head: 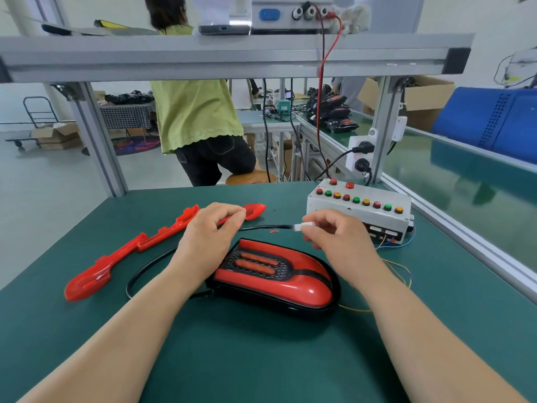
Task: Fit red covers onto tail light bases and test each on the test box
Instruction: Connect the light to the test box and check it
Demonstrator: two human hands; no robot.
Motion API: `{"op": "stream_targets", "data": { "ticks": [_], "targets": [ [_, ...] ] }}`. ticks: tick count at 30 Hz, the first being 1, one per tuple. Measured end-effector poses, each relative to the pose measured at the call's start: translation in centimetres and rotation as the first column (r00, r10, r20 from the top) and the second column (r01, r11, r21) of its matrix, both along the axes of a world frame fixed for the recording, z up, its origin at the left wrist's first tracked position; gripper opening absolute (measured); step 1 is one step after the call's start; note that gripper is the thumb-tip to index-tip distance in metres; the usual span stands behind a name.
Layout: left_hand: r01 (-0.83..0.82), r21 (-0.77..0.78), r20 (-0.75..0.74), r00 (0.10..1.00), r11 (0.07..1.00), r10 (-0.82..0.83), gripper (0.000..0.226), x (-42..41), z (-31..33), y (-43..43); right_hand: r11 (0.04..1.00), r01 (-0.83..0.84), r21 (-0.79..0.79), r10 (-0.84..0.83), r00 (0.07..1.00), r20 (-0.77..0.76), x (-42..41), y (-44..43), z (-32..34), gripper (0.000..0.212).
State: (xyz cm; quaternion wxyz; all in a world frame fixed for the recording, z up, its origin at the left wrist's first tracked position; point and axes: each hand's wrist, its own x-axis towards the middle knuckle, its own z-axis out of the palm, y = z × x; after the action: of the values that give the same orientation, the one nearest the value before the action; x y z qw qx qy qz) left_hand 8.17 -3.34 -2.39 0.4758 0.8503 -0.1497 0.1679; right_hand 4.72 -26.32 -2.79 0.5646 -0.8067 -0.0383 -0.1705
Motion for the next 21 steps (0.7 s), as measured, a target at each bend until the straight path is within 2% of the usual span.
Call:
{"op": "stream_targets", "data": {
  "ticks": [3, 9, 11, 16, 19, 21],
  "targets": [
    [0.071, 0.071, -0.017, 0.997, 0.995, -0.069, 0.016, 0.5, 0.8, -0.2, 0.995, 0.000, 0.104, 0.002, 1.000, -0.015, 0.1, 0.2, 0.1, 0.002],
    [0.287, 0.269, -0.210, 0.949, 0.919, -0.235, 0.018, 1.6, 2.2, -2.2, 0.983, 0.054, 0.176, -0.032, 0.992, -0.125, 0.7, 0.4, -0.3, 0.021],
    [0.353, 0.293, -0.244, 0.926, 0.888, -0.288, 0.019, 1.7, 2.2, -2.7, 0.981, 0.046, 0.188, -0.020, 0.990, -0.139, 0.6, 0.4, -0.2, 0.023],
    [0.495, 0.226, -0.266, 0.860, 0.839, -0.436, 0.028, 1.8, 1.9, -3.2, 0.980, -0.008, 0.199, 0.038, 0.988, -0.147, 0.6, 0.8, 0.0, 0.020],
    [0.417, 0.115, -0.170, 0.903, 0.902, -0.396, 0.024, 1.9, 1.6, -3.0, 0.977, -0.111, 0.180, 0.136, 0.982, -0.133, 0.5, 0.9, 0.2, 0.017],
    [0.330, 0.048, -0.106, 0.940, 0.943, -0.324, 0.030, 2.3, 1.1, -2.5, 0.994, -0.060, 0.090, 0.070, 0.992, -0.110, 0.6, -0.1, 0.8, 0.016]
  ]
}}
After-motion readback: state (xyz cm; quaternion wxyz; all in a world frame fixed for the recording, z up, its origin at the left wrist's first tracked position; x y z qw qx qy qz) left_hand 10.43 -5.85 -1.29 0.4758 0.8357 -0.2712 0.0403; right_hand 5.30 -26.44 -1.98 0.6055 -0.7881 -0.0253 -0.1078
